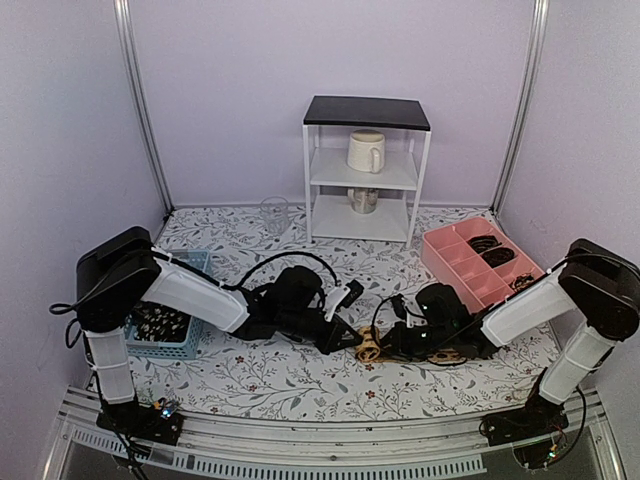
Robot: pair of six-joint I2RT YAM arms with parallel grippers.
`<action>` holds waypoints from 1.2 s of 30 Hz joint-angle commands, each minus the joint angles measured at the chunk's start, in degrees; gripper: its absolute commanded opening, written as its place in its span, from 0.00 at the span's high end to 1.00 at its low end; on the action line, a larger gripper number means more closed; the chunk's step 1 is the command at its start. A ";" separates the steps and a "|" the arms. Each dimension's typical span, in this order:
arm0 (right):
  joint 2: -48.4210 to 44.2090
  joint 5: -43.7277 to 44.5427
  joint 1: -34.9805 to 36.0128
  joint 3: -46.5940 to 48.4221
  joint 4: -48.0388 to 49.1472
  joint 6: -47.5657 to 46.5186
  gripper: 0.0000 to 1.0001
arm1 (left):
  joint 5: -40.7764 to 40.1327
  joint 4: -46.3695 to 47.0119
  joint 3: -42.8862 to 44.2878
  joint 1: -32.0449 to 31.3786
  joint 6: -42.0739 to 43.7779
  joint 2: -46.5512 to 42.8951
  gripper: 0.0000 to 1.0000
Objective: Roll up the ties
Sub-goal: Roll the tie at the center of the board.
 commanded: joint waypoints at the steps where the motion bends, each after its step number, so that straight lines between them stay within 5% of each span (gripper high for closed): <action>1: 0.39 1.10 0.44 0.25 1.93 0.63 1.00 | 0.56 0.22 0.64 -0.93 -0.60 0.92 1.00; 19: -8.17 7.52 0.30 -3.23 -3.17 0.89 1.00 | -0.46 -1.94 2.57 -0.89 -0.16 1.10 1.00; 31: -17.05 14.31 -0.20 -5.40 -9.64 3.01 0.83 | 0.08 -2.65 4.95 -1.00 -0.48 4.14 1.00; 36: -21.49 12.50 -0.28 -6.04 -8.96 3.77 0.64 | -0.01 -2.15 6.03 -1.26 -1.05 5.23 1.00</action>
